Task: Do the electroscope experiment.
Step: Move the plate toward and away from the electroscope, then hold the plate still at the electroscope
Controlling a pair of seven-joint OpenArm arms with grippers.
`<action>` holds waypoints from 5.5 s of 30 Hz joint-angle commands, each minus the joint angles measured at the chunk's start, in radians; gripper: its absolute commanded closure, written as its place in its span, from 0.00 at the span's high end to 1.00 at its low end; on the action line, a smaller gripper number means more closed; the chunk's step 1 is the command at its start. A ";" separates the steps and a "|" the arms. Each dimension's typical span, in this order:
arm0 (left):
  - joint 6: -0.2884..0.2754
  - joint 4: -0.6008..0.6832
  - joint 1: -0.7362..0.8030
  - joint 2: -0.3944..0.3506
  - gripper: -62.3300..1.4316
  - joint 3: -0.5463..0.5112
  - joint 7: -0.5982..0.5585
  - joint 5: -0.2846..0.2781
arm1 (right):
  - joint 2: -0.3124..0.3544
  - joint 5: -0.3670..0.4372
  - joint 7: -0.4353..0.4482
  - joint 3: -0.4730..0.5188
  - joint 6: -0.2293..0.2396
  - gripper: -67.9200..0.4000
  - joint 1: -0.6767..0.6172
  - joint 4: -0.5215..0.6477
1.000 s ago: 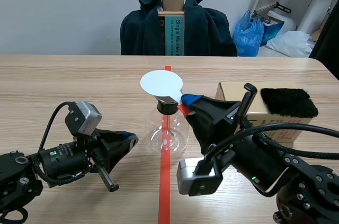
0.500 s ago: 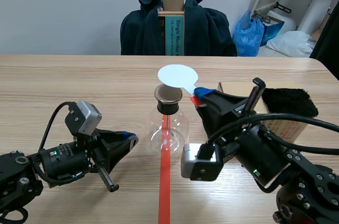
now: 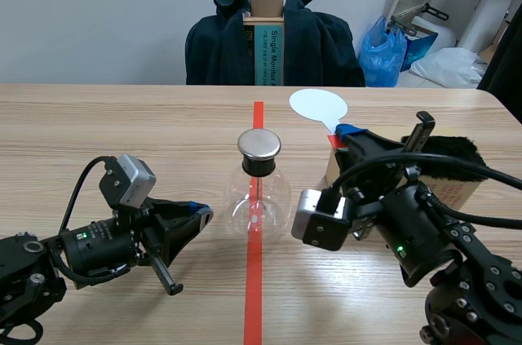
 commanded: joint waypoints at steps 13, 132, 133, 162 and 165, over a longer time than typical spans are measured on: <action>-0.002 0.025 -0.003 0.002 0.07 -0.003 -0.021 -0.010 | 0.011 -0.076 -0.004 0.004 -0.019 0.02 0.007 0.018; -0.002 0.025 -0.003 0.002 0.07 -0.003 -0.028 -0.010 | 0.011 -0.106 0.238 0.003 -0.014 0.02 -0.007 0.018; -0.002 0.025 -0.003 0.002 0.07 -0.003 -0.028 -0.010 | 0.011 -0.106 0.238 0.003 -0.014 0.02 -0.007 0.018; -0.002 0.025 -0.003 0.002 0.07 -0.003 -0.028 -0.010 | 0.011 -0.106 0.197 0.004 -0.014 0.02 -0.007 0.018; -0.002 0.025 -0.003 0.002 0.07 -0.003 -0.028 -0.010 | 0.011 -0.106 0.127 0.004 -0.014 0.02 -0.007 0.018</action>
